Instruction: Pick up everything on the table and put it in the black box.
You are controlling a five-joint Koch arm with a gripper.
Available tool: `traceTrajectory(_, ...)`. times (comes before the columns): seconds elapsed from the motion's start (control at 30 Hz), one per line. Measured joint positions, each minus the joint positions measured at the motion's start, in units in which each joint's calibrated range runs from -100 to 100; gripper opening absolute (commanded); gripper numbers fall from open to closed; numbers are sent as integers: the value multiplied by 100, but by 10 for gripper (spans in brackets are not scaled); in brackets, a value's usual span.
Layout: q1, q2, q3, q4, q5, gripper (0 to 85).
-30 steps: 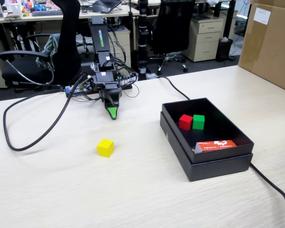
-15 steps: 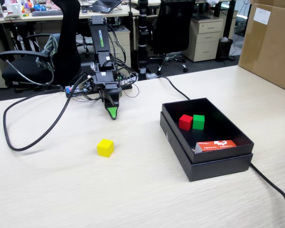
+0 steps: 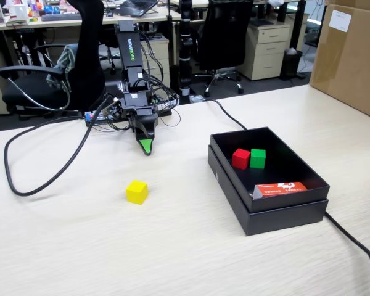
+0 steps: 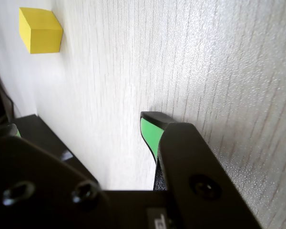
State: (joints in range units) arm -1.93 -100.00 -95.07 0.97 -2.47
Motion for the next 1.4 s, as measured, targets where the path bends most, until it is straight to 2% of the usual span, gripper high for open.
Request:
traceTrajectory(1.27,-34,26,82,-23,0,480)
traceTrajectory(1.4,-54,91,858,-1014,24,477)
